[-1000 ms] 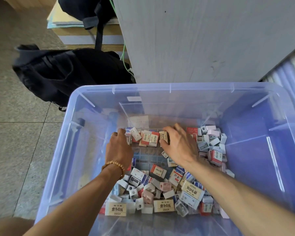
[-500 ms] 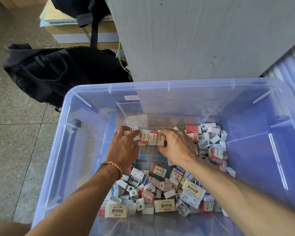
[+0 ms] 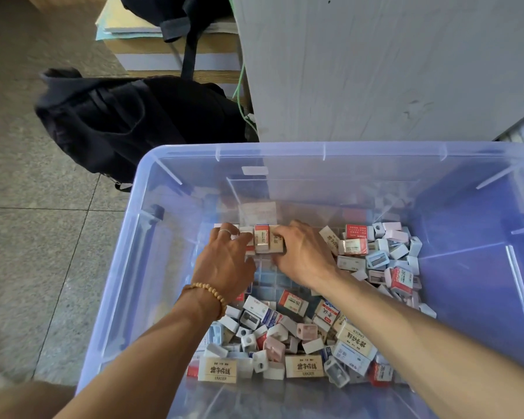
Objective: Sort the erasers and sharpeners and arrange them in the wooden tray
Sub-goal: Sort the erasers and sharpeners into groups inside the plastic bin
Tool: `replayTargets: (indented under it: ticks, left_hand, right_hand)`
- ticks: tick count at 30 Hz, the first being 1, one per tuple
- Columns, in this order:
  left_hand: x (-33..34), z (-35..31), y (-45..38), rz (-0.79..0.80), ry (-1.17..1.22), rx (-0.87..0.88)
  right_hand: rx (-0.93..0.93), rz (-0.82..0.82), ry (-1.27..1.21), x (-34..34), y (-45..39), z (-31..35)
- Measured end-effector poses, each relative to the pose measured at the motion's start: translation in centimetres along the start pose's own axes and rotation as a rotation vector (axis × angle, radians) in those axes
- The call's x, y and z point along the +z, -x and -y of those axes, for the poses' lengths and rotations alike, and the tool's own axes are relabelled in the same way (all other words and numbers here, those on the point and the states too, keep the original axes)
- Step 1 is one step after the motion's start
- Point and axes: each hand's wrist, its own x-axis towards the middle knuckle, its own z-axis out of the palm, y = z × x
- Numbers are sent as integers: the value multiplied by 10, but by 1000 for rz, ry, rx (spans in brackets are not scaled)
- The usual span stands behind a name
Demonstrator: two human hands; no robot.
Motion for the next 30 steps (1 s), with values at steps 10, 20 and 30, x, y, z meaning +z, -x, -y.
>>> replayTargets:
  ticks: [10,20,30]
  left_hand:
    - [1,0,0,103,-81,83]
    - [-11,-21,6,373,-111,295]
    - [6,0,22,515,-229,328]
  right_hand:
    - [17,199,-109,-25,4,-9]
    - [-298,436,439,-27,47,-15]
    - [-156,371,283,-33,51,-14]
